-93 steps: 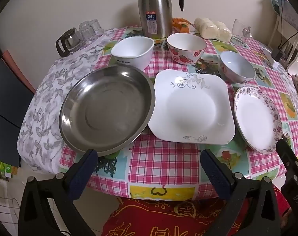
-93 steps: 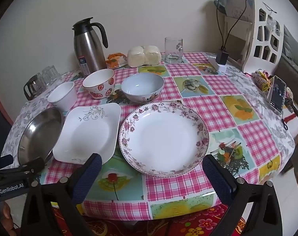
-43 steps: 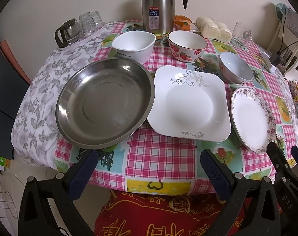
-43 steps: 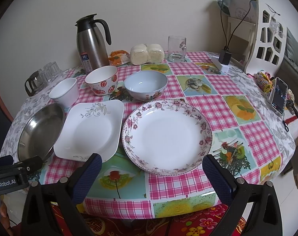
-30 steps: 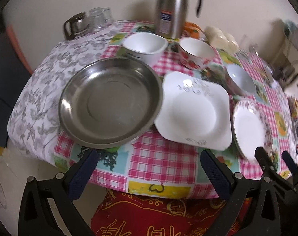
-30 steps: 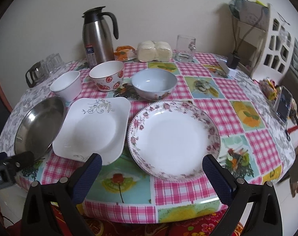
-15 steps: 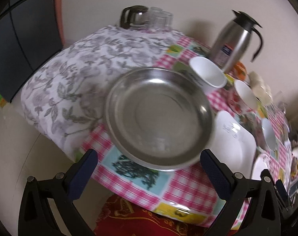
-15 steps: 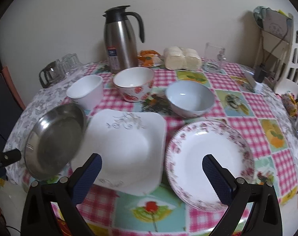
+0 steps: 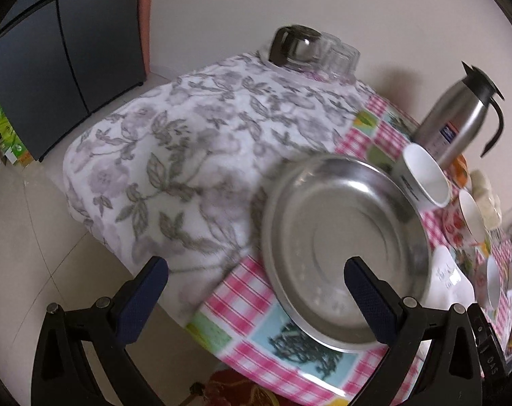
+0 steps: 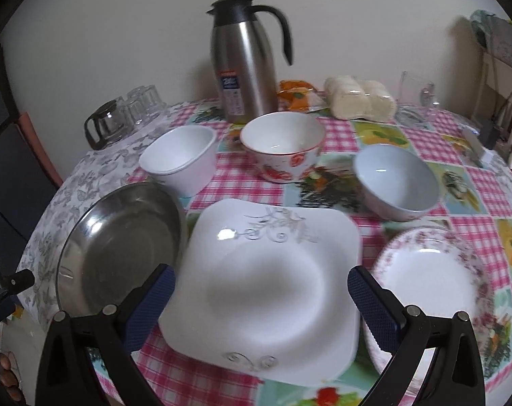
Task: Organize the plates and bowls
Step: 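Move the left tool to the stainless steel tray rim and close on it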
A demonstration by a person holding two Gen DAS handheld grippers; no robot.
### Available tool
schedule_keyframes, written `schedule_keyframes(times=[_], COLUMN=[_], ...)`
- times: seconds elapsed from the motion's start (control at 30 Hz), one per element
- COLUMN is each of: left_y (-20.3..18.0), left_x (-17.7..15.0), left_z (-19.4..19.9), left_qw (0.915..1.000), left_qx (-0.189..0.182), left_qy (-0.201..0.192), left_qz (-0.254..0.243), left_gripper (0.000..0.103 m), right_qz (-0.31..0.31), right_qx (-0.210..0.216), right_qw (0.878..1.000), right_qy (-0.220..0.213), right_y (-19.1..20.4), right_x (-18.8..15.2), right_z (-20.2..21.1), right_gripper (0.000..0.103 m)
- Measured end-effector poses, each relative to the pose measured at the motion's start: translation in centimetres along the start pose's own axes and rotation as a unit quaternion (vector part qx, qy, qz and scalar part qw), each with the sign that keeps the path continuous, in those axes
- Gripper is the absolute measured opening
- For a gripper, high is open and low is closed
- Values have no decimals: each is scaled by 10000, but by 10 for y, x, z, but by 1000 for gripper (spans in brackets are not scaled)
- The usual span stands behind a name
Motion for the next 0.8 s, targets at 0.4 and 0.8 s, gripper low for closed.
schedule_keyframes(times=[0.4, 0.8], left_y=[9, -8], left_x=[29, 16], left_z=[-5, -64], left_qw=[9967, 9981], left_qx=[63, -64], left_qy=[-768, 444], left_qz=[-252, -421], left_gripper=[103, 98], right_qz=[-169, -257], right_qx=[854, 1052], right_qw=[9956, 9921], right_qy=[357, 629], right_y=[40, 55], right_x=[-6, -12], right_z=[-38, -54], right_gripper=[103, 103])
Point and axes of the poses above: each gripper's, at about its wrist camera, not at the fingertips, and z roughly against the way its jaws point, y to its left, x to its top, the point moved 7 cm from there along -z, roughly the way its jaws point, and after that the axes turned 2 degrees about y, right-handed, at the moved point
